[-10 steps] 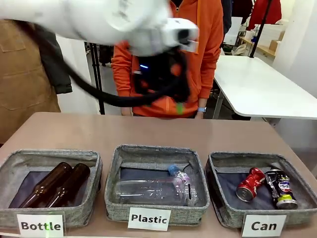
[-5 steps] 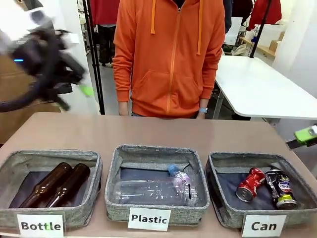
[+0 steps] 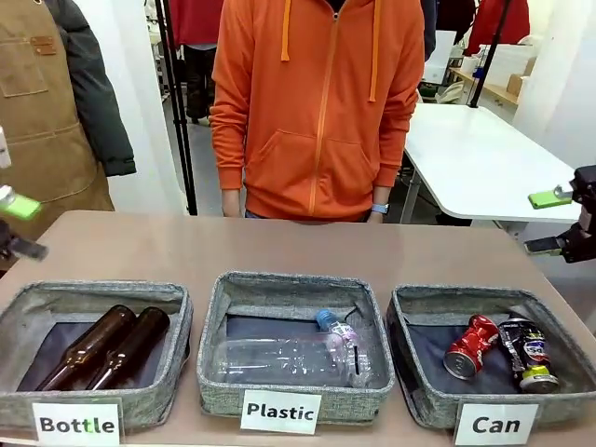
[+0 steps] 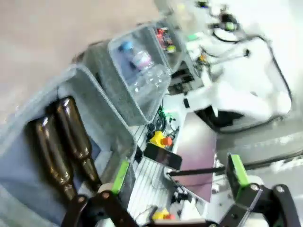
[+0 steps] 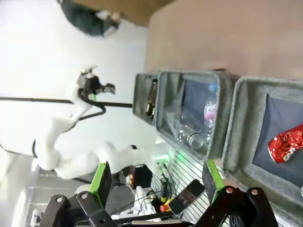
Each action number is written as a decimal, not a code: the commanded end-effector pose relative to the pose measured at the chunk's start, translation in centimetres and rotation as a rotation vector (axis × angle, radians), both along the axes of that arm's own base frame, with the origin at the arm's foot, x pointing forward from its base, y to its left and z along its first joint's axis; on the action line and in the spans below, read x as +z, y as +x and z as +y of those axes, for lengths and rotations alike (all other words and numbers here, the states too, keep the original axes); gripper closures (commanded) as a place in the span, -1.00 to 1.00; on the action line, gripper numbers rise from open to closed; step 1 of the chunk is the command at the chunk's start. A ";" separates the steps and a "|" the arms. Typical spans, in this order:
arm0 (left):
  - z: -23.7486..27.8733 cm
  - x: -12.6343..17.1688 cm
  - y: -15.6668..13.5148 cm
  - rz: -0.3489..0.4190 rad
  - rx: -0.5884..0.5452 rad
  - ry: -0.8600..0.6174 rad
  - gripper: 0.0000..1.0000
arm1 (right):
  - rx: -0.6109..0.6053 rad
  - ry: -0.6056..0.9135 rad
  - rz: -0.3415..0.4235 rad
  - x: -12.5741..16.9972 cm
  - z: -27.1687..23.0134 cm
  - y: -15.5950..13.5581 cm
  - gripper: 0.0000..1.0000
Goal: Sort the can waste into the basket.
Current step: Pick up the can waste from the table and place it in the right Fabric basket.
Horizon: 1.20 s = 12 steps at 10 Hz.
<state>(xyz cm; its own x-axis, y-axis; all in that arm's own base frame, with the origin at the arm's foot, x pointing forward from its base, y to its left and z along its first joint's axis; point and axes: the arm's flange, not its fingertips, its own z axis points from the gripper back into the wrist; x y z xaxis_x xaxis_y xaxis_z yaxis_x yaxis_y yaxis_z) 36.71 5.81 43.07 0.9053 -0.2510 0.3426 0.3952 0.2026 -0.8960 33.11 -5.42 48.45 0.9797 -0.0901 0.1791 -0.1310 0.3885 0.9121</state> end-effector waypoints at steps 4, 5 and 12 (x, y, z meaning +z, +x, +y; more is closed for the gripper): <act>-0.4 2.8 -0.1 0.067 0.075 0.087 -1.00 | 0.093 -0.033 -0.028 -0.7 0.8 -0.5 -0.97; -0.4 2.8 -0.1 0.067 0.075 0.087 -1.00 | 0.093 -0.033 -0.028 -0.7 0.8 -0.5 -0.97; -0.4 2.8 -0.1 0.067 0.075 0.087 -1.00 | 0.093 -0.033 -0.028 -0.7 0.8 -0.5 -0.97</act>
<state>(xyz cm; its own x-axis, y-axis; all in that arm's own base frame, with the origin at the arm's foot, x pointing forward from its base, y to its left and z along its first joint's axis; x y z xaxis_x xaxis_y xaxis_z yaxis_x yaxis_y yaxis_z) 36.61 5.54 45.85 0.9394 -0.2204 0.2625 0.3221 0.3052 -0.8962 32.63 -4.63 48.00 0.9816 -0.0097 0.1908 -0.1711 0.3998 0.9005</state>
